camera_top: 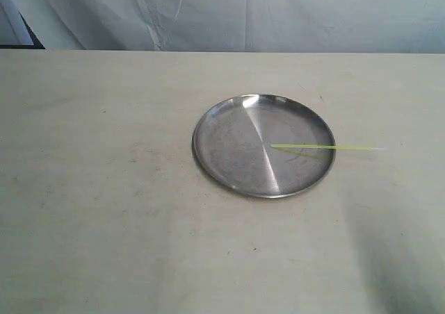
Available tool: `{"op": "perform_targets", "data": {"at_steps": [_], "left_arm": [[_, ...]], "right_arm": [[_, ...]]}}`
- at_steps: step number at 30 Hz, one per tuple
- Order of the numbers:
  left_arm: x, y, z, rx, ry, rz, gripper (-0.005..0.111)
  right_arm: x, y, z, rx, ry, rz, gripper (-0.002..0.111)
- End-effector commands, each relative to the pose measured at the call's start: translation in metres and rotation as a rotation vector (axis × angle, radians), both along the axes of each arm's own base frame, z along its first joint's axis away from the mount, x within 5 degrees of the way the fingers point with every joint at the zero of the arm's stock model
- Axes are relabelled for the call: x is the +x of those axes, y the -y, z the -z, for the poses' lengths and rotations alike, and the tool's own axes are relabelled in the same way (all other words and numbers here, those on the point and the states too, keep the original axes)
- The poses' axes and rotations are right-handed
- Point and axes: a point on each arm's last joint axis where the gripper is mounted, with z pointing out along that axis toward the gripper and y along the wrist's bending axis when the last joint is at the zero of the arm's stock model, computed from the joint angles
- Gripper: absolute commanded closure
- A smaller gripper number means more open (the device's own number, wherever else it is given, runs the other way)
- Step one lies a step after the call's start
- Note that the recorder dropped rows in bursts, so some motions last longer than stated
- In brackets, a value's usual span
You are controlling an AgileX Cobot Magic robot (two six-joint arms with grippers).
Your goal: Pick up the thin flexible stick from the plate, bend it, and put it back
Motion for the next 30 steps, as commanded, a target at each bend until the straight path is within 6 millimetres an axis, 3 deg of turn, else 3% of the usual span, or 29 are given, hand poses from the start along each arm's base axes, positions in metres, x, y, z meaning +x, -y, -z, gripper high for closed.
{"op": "perform_targets", "data": {"at_steps": [1,15,20,23,25,28,30], "left_arm": [[0.0,0.0,-0.001,0.004,0.017,-0.001,0.093],[0.0,0.0,-0.001,0.004,0.017,-0.001,0.093],[0.0,0.0,-0.001,0.004,0.017,-0.001,0.093],[0.0,0.0,-0.001,0.004,0.017,-0.001,0.093],[0.0,0.0,-0.001,0.004,0.017,-0.001,0.093],[0.0,0.0,-0.001,0.004,0.017,-0.001,0.093],[0.0,0.0,-0.001,0.004,0.017,-0.001,0.093]], "right_arm": [[-0.001,-0.002,-0.009,-0.01,0.112,-0.025,0.109],[-0.005,0.005,-0.035,0.487,0.355,-0.024,0.109],[-0.006,0.011,-0.047,0.56,0.475,0.006,0.109],[0.002,0.008,-0.081,0.309,0.443,0.042,0.109],[0.02,0.002,-0.111,0.012,0.344,0.052,0.109],[0.069,-0.011,-0.145,-0.444,0.094,-0.041,0.109],[0.108,-0.021,-0.155,-0.646,-0.138,-0.196,0.109]]}}
